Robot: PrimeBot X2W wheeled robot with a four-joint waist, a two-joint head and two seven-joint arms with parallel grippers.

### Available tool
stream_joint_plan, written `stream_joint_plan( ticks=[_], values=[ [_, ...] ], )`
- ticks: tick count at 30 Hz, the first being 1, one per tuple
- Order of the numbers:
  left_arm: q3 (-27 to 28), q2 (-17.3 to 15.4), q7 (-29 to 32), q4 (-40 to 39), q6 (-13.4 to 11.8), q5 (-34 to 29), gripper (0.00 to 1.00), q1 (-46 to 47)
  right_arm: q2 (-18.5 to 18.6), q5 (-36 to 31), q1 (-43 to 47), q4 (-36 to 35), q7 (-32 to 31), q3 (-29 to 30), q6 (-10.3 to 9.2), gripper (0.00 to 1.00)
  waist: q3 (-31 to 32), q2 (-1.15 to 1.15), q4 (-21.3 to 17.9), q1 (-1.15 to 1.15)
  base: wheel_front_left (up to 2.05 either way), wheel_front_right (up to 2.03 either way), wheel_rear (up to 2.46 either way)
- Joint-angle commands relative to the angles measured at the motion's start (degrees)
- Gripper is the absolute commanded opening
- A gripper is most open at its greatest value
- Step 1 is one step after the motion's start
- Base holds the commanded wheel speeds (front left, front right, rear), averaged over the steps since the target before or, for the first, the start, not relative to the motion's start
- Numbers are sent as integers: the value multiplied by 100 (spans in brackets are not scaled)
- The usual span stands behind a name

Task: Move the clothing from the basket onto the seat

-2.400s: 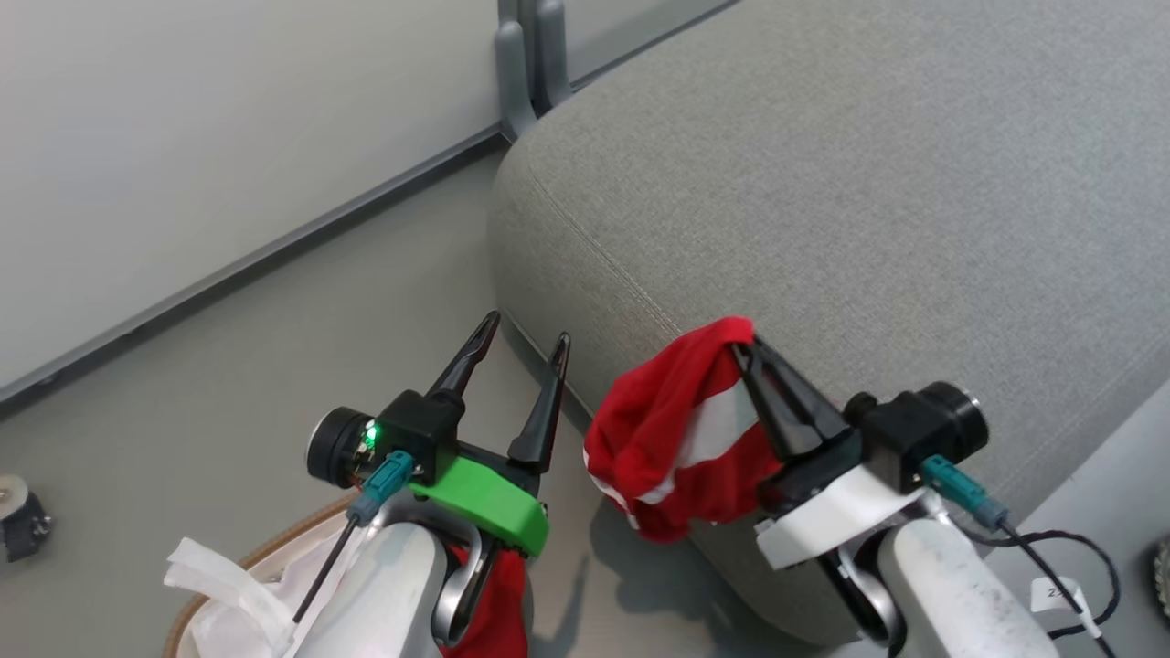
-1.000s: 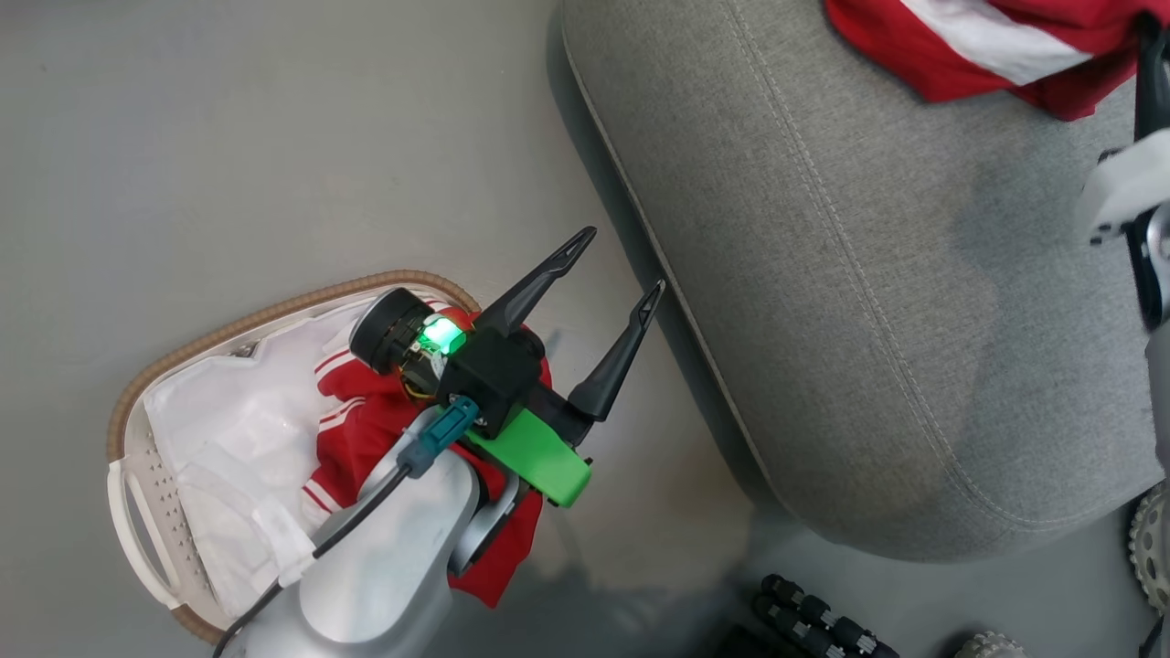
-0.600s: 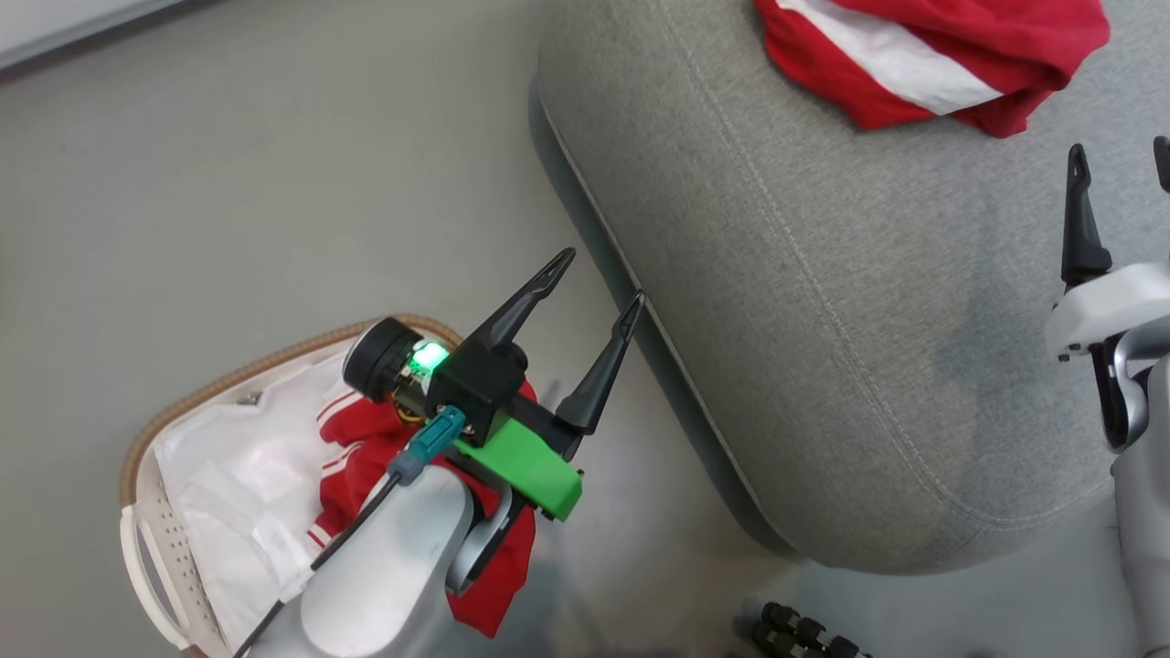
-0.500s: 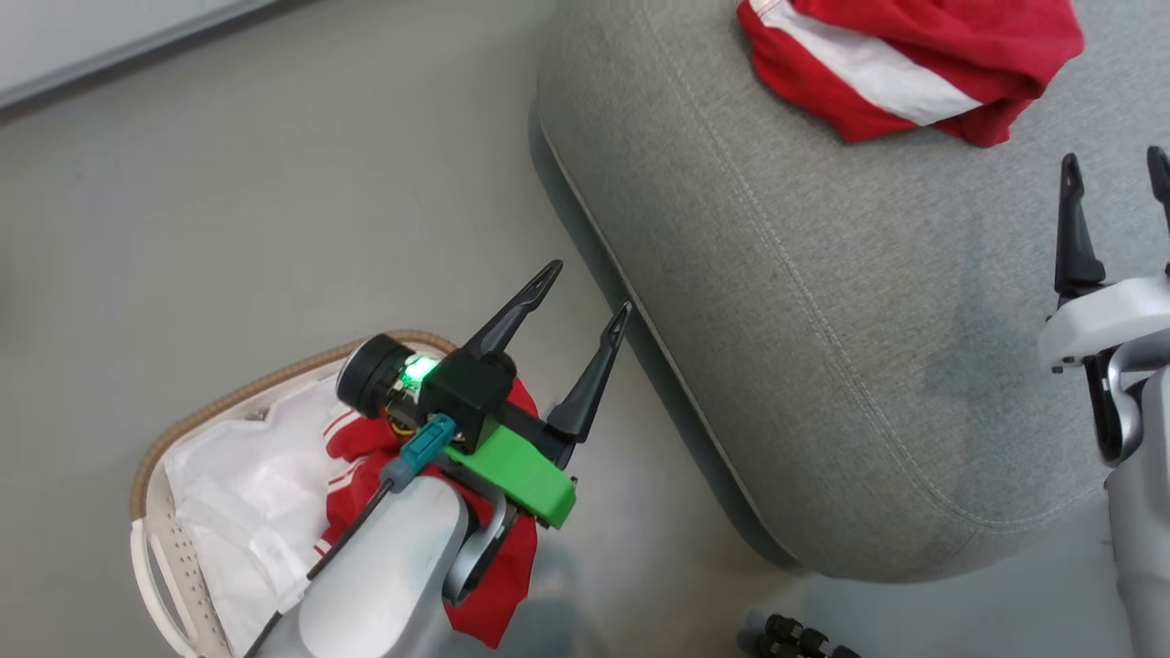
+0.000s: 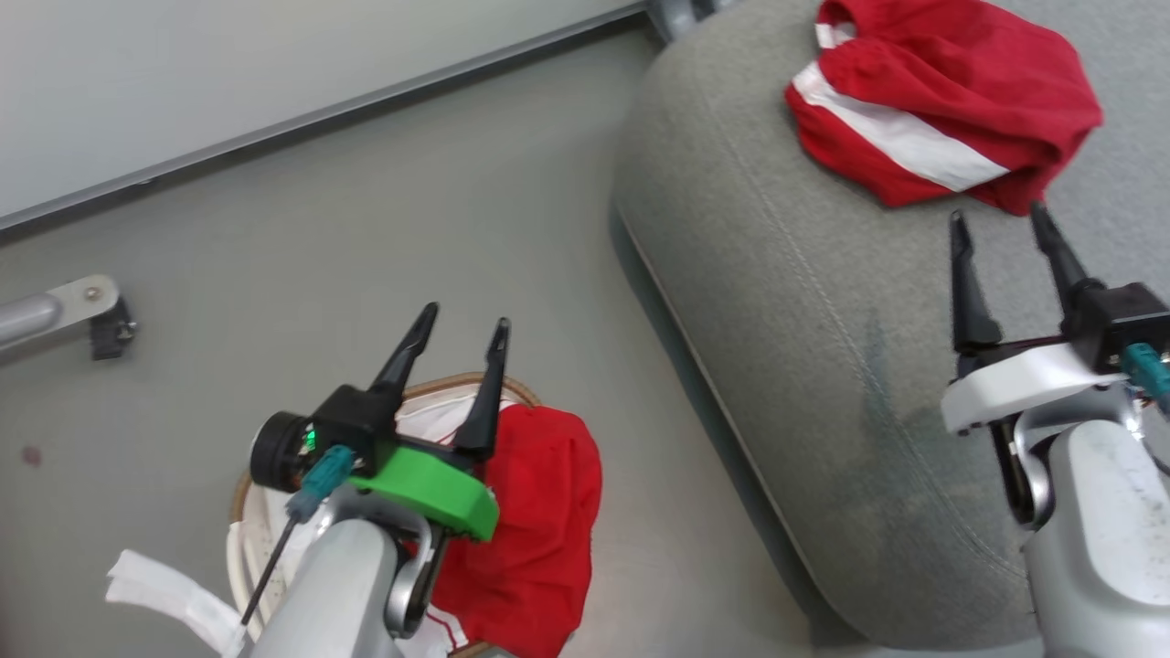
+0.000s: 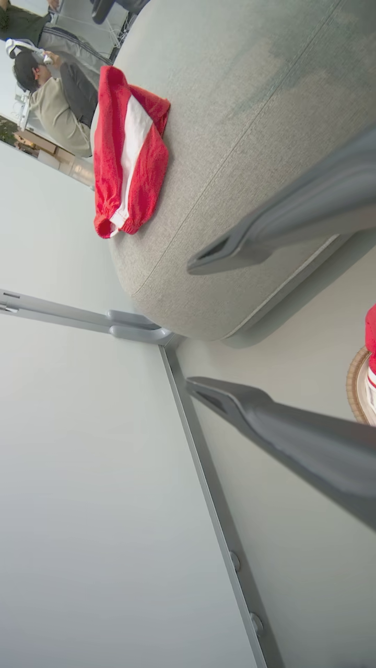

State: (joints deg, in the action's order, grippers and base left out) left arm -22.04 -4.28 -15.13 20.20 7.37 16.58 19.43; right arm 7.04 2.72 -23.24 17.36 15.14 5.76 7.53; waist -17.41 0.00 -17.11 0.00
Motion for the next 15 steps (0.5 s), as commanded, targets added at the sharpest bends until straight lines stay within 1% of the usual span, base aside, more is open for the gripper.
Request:
stream_joint_plan(
  ticks=[1,6,12,15],
  values=[
    [161,25,-3,27,2,-79,100,-142,-27,47,126,-25,2,-83,-8,100,339,0,519,0,0,0,0],
    [852,48,-3,100,-9,-214,100,-435,-190,48,209,23,2,-414,-8,100,488,0,884,0,0,0,0],
    [1637,76,-3,143,-44,-385,100,-798,-333,84,348,113,2,-564,-8,100,682,0,1245,0,0,0,0],
    [1920,94,-3,170,-46,-460,100,-944,-358,78,424,125,2,-603,-8,100,771,0,1373,0,0,0,0]
  ],
)
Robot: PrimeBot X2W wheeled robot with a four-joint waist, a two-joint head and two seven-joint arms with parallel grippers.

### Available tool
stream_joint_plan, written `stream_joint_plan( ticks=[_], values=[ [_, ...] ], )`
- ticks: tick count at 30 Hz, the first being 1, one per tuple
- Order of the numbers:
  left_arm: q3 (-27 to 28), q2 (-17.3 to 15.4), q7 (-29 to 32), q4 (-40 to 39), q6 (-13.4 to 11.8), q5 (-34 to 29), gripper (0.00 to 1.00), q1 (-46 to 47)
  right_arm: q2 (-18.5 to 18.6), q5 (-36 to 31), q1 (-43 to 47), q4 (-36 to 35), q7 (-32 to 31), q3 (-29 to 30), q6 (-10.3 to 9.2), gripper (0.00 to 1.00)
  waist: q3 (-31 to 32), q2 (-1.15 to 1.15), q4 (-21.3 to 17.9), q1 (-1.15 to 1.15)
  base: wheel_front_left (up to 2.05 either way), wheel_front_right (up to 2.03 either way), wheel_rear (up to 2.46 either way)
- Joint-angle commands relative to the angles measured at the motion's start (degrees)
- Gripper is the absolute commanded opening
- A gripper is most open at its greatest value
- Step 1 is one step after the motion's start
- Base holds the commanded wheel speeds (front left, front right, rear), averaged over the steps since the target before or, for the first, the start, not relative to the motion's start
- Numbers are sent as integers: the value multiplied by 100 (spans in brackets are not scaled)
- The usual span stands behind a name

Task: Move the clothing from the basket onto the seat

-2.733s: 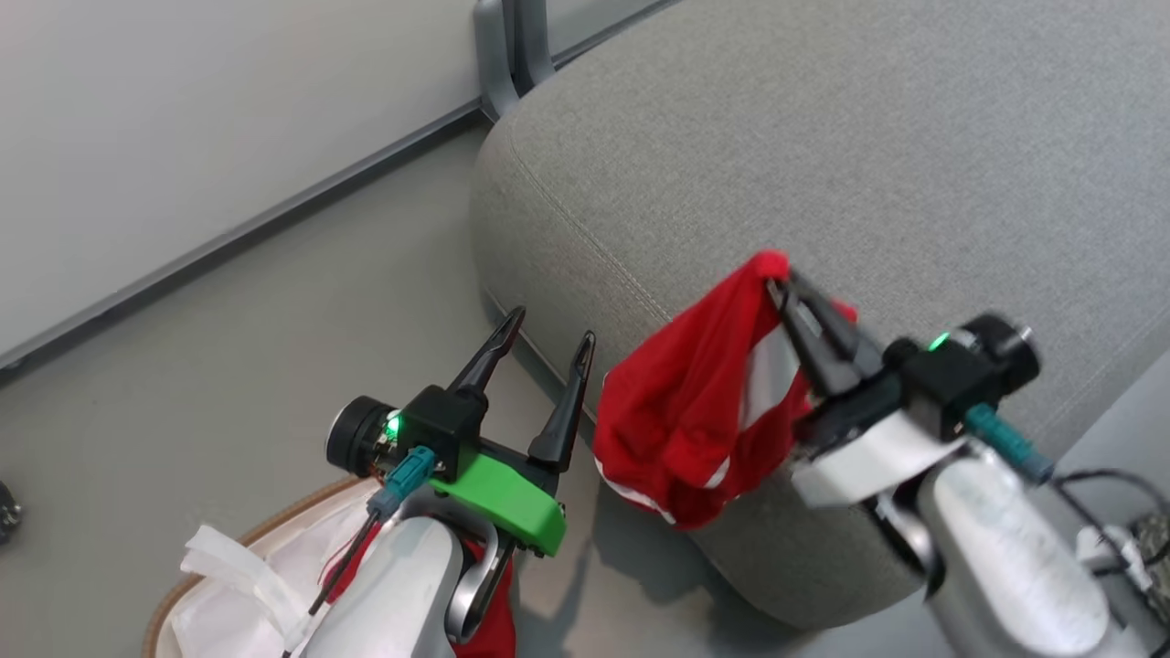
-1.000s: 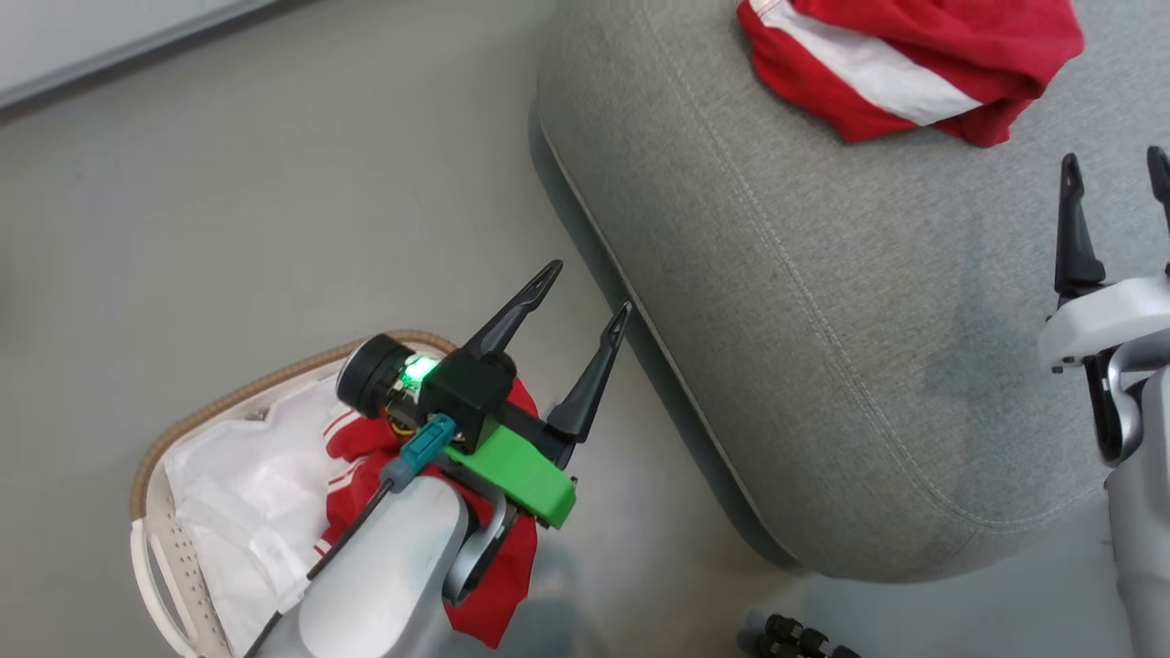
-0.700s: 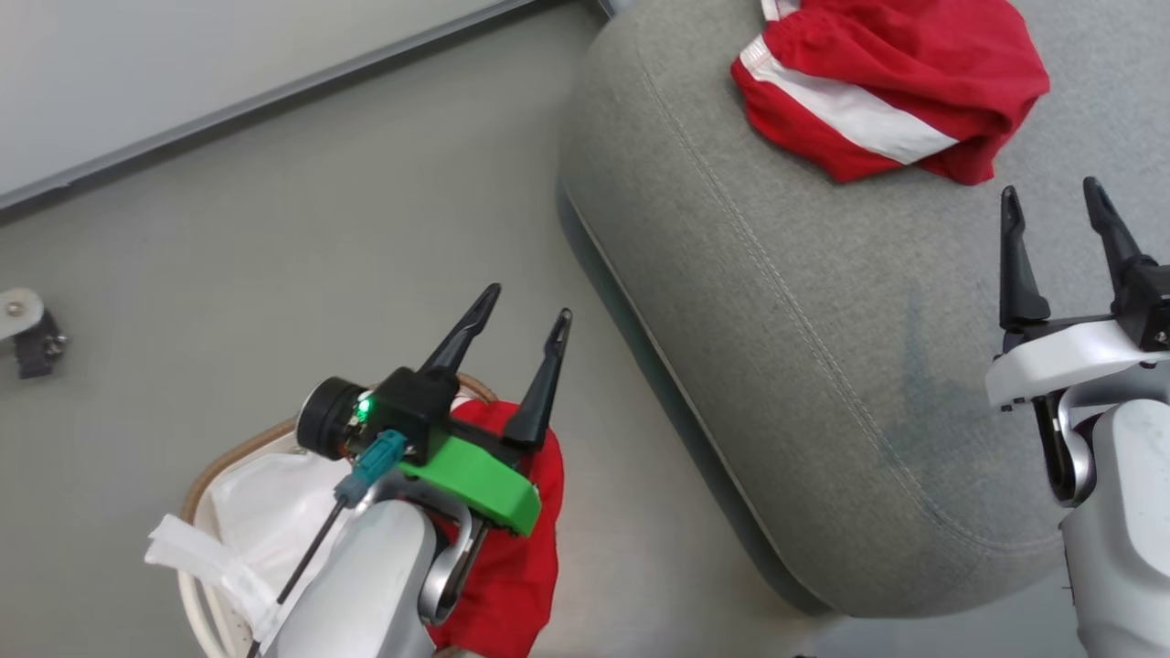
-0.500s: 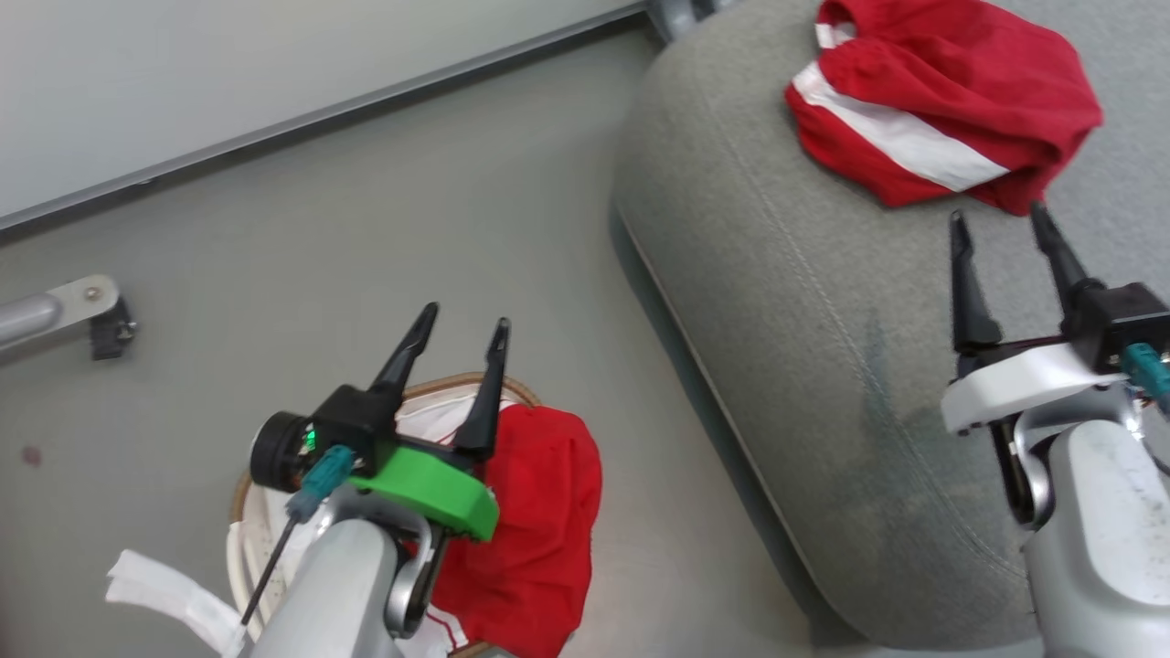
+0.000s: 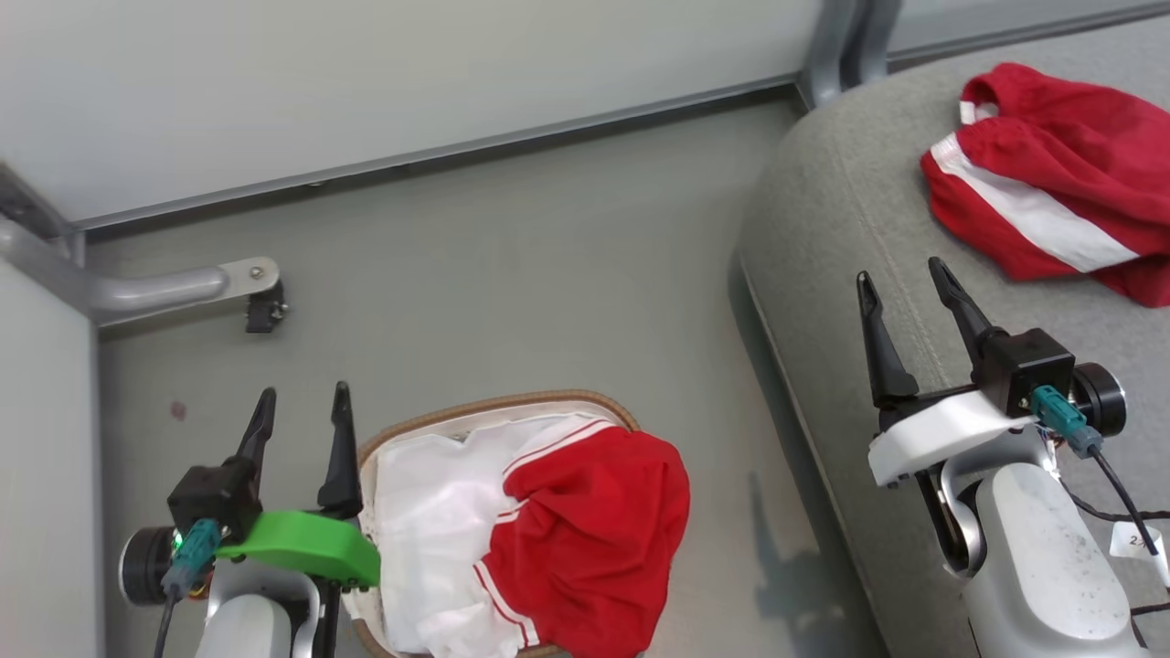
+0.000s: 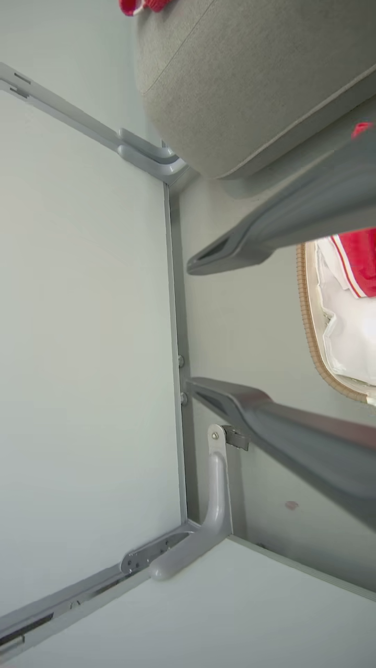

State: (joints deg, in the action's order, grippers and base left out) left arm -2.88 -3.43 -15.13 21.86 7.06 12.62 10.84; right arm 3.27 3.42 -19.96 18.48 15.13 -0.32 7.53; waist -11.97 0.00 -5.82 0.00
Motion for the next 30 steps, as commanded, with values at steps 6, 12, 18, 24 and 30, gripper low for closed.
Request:
stream_joint_plan(
  ticks=[6,12,18,24,30],
  values=[
    [370,37,-3,130,10,-171,100,-324,-19,-12,337,93,4,-35,-8,100,489,0,434,0,0,0,0],
    [479,50,-3,169,34,-202,100,-654,-26,130,632,195,4,-87,-8,100,784,0,475,0,0,0,0],
    [375,51,-3,197,34,-6,100,-989,-26,239,915,259,3,-110,-8,100,1018,0,457,0,0,0,0],
    [244,49,-3,194,-16,84,100,-1136,-27,278,1062,274,3,-94,-8,100,1079,0,432,0,0,0,0],
    [124,50,-3,218,-9,142,100,-1045,-27,233,915,209,3,-106,-8,100,890,0,362,0,0,0,0]
  ],
)
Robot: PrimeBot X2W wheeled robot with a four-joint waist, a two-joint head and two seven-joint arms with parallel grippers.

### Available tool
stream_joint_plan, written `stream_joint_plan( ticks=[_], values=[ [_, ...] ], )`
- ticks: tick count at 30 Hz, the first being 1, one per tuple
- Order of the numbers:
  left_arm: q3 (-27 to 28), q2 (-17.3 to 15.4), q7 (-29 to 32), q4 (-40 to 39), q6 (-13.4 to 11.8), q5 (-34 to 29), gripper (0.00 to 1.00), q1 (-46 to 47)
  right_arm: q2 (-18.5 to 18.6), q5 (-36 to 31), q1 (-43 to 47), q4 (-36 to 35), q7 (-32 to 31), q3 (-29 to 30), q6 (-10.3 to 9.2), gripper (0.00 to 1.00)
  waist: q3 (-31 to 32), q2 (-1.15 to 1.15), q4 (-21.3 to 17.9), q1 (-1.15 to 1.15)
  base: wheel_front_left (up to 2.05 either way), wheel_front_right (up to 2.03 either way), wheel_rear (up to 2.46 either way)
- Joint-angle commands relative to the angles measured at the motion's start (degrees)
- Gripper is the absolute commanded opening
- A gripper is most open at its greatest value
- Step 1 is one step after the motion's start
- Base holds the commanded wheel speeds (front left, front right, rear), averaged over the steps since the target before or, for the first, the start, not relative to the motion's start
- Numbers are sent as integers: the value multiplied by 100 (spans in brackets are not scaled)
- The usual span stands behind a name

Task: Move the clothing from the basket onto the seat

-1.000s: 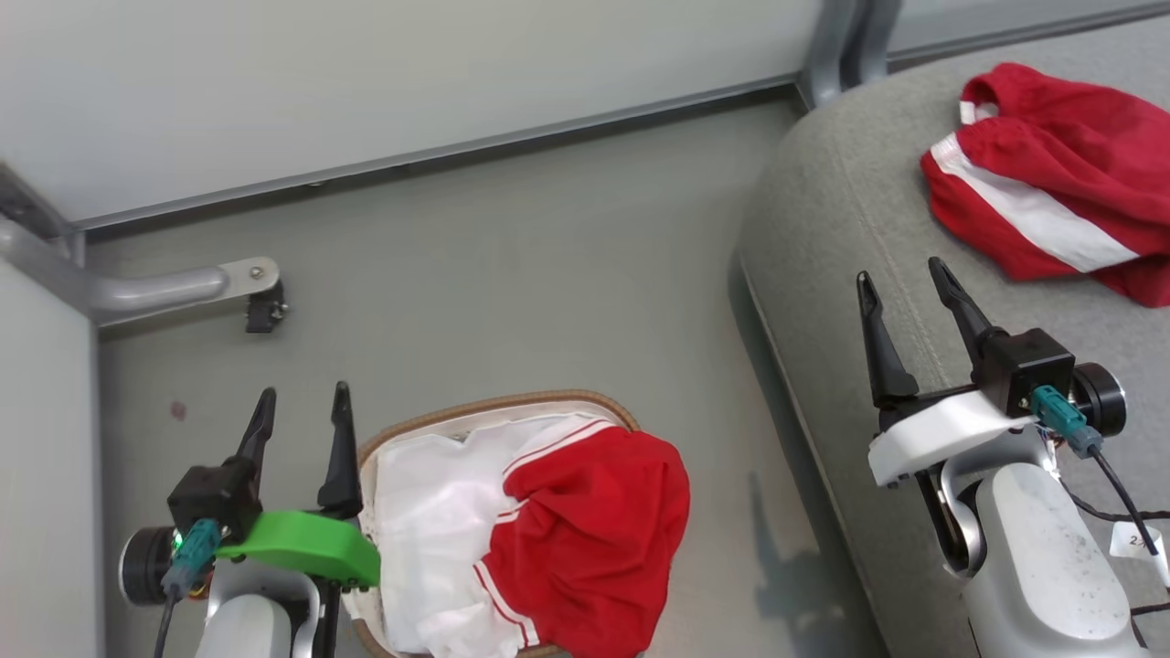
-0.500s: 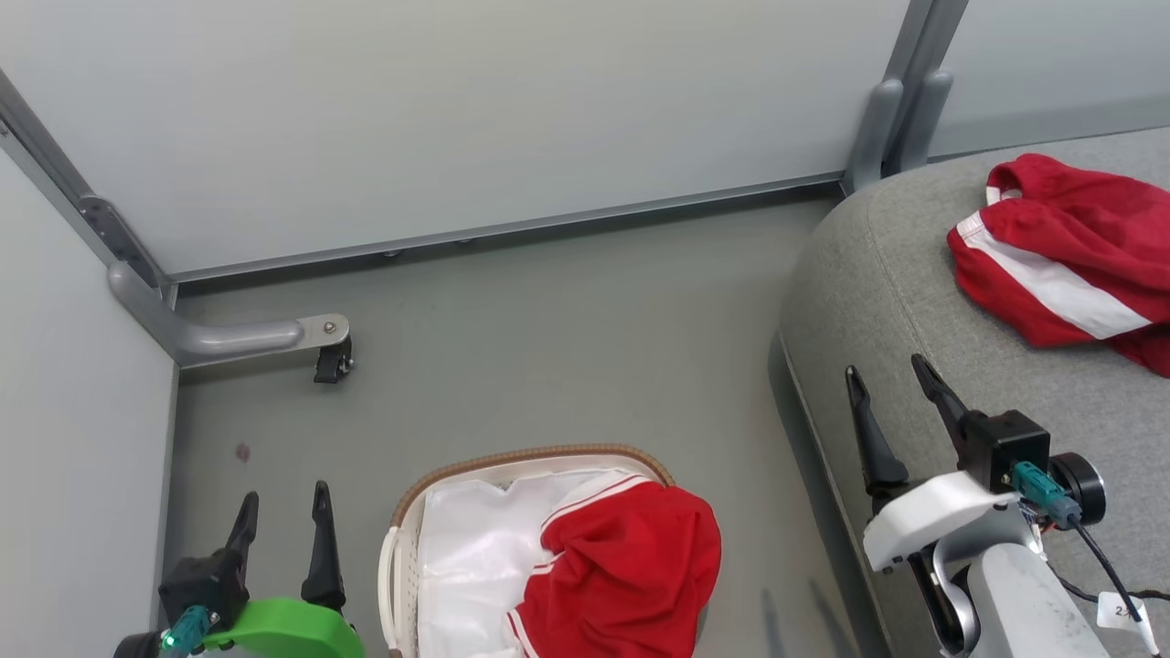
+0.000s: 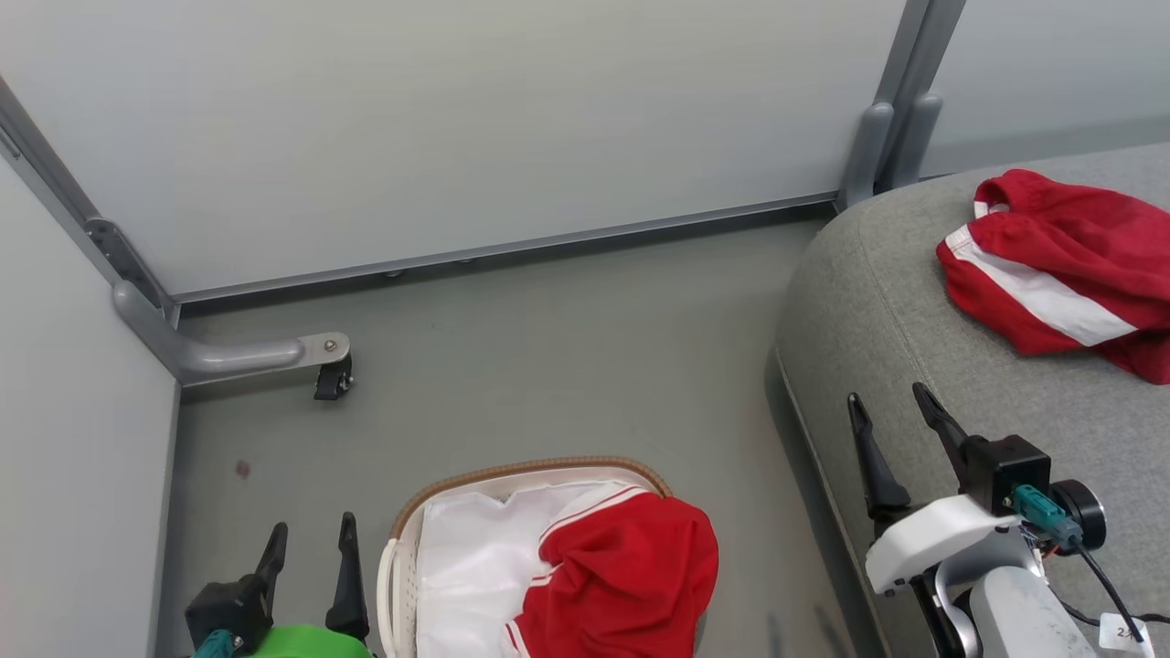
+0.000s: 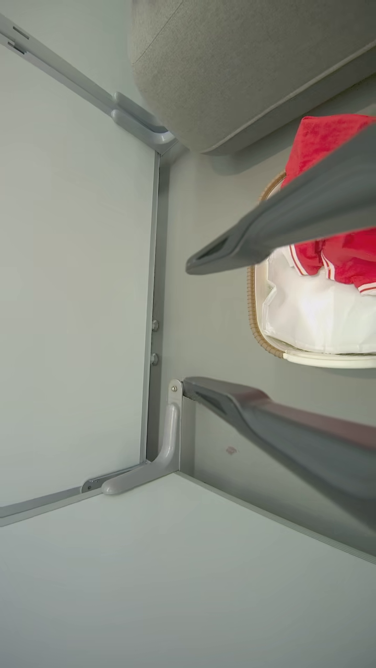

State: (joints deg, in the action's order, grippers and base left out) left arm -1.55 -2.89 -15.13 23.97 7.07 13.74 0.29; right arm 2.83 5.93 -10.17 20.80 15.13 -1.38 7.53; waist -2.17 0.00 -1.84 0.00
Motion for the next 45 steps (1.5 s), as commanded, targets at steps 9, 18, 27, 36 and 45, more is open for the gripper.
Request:
stream_joint_plan(
  ticks=[9,18,27,36,45],
  values=[
    [-523,-8,-3,434,41,56,100,863,17,56,-700,-407,3,-118,-8,100,-1099,0,-277,0,0,0,0],
    [-1399,-210,-4,1017,47,213,100,2010,14,214,-1474,-788,3,-331,-8,100,-2251,0,-614,0,0,0,0],
    [-2405,-580,-3,1616,47,353,100,2904,15,303,-2026,-1142,2,-473,-8,100,-3128,0,-871,0,0,0,0],
    [-3311,-956,-3,2414,47,440,100,3471,14,457,-2308,-1376,3,-631,-8,100,-3727,0,-1129,0,0,0,0],
    [-3994,-1179,-4,2946,48,648,100,3884,14,528,-2485,-1590,2,-741,-8,100,-4281,0,-1262,0,0,0,0]
  ],
)
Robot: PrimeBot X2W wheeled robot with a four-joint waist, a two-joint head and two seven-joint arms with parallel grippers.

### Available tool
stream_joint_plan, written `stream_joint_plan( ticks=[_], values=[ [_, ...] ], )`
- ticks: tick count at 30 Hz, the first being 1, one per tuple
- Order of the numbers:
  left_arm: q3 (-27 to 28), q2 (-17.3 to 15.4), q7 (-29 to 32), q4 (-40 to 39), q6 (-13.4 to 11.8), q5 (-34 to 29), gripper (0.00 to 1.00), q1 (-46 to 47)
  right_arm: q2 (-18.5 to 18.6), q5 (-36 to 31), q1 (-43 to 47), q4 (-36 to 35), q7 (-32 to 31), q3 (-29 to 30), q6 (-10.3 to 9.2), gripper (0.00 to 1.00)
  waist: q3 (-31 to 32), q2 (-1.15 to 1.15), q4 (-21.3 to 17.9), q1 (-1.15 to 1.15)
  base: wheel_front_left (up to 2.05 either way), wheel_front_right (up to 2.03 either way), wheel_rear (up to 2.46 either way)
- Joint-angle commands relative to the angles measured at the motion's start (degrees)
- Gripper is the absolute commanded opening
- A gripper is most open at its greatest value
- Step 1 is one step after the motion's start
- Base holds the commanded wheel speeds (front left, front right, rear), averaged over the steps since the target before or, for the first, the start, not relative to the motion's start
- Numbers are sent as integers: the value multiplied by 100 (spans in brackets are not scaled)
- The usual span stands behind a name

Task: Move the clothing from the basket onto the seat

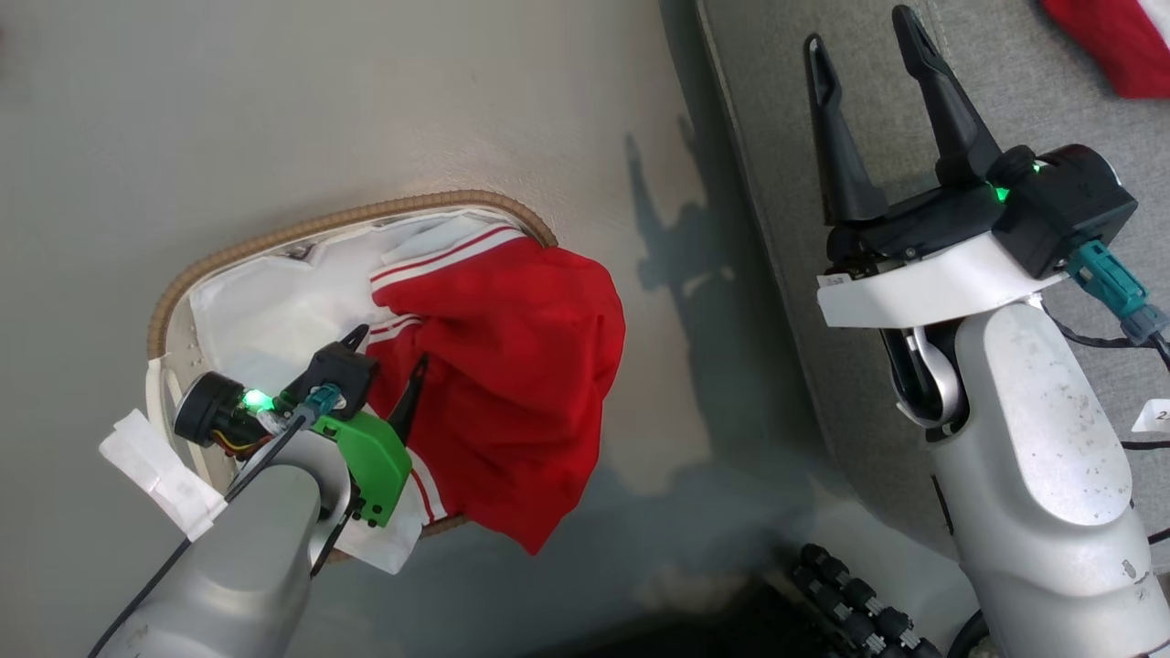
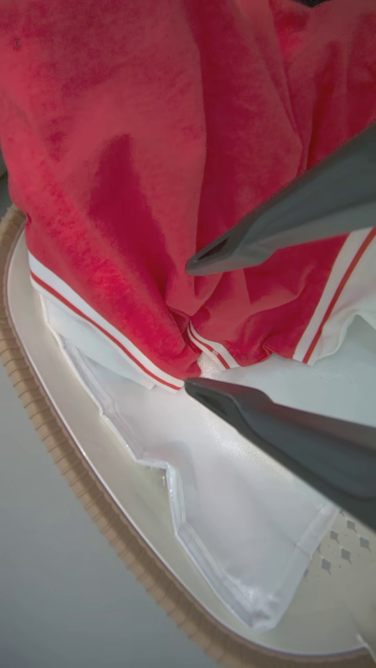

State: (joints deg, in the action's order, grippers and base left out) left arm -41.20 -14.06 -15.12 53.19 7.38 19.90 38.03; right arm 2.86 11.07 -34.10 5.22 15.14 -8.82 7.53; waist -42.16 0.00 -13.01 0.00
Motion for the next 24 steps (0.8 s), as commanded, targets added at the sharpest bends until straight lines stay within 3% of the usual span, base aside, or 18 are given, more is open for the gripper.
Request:
stream_joint_plan(
  ticks=[1,10,23,24],
  values=[
    [-109,-78,-4,77,17,44,100,148,9,18,-102,-52,1,5,-8,100,-332,0,-147,0,0,0,0],
    [-775,-186,-4,331,17,430,100,556,11,61,-282,-216,2,-63,-8,100,-753,0,-166,0,0,0,0],
    [-1731,-335,-4,-133,17,894,100,1095,11,107,-435,-441,2,-231,-8,100,-1072,0,-236,0,0,0,0],
    [-1846,-323,-4,-166,17,986,84,1101,11,114,-434,-438,2,-246,-8,100,-1072,0,-242,0,0,0,0]
  ],
)
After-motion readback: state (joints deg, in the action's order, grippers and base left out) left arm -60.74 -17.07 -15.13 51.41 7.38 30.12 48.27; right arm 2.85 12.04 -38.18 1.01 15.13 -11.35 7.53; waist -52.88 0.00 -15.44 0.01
